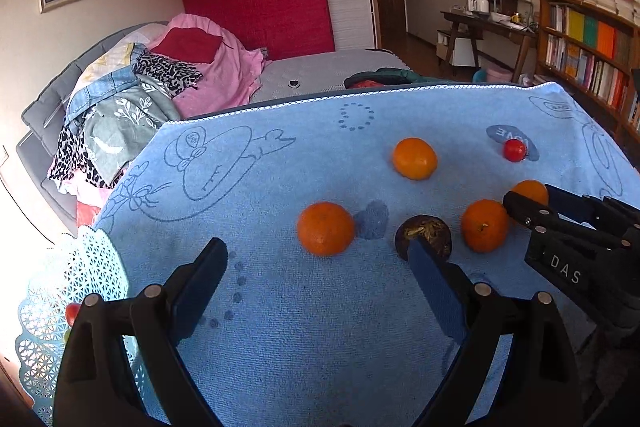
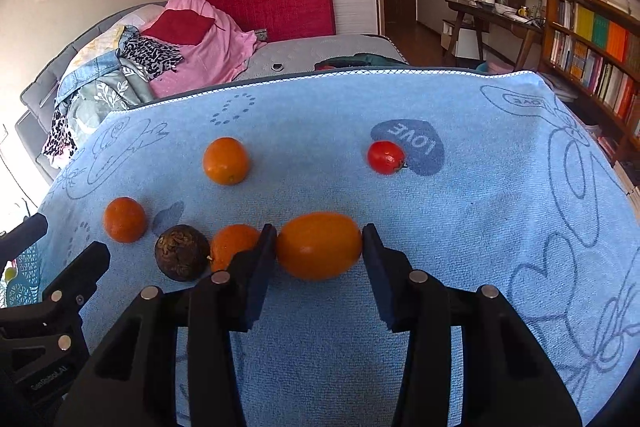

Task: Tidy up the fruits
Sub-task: 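Grasp a round orange with the left gripper while the right holds the long orange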

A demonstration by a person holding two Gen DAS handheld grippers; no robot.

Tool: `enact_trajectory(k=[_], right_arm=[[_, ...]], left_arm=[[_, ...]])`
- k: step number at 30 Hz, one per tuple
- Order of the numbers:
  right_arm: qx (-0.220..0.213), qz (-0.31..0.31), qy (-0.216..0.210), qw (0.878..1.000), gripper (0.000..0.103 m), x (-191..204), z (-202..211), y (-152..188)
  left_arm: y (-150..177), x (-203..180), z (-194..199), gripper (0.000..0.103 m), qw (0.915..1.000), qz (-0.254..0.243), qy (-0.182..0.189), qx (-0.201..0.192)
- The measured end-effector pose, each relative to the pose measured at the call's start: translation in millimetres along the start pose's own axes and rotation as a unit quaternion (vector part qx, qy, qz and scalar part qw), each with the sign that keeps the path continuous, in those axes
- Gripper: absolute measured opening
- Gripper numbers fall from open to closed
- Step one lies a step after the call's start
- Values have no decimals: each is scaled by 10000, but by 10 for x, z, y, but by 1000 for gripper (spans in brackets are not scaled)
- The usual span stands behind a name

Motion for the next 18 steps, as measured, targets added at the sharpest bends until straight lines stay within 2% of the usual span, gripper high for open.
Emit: enact_trajectory(k=[2,4,10,18], right_arm=[[6,-8,4,10000,45,-3,-8,3],[4,7,17,10000,45,-6,-15,5],[17,-22,32,10000,46,-14,-34,19],[9,-22,38,10000,46,-27,-39,25]], left_arm=[[43,-8,-78,91,9999,75,81,69],[86,3,-149,83,9996,176,142,165],[202,21,-281,69,9983,363,267,359],[217,96,-414,60,9971,481,248,533]])
Point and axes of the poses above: each gripper's, at about its wrist camera, not at the fingertips, and z roughly against the way its jaws point, x to its left, y to its underside, the point moved 10 cm from there along -z, roughly the way its jaws point, and after that the axes turned 15 degrees about -x, right-handed, at the moved point
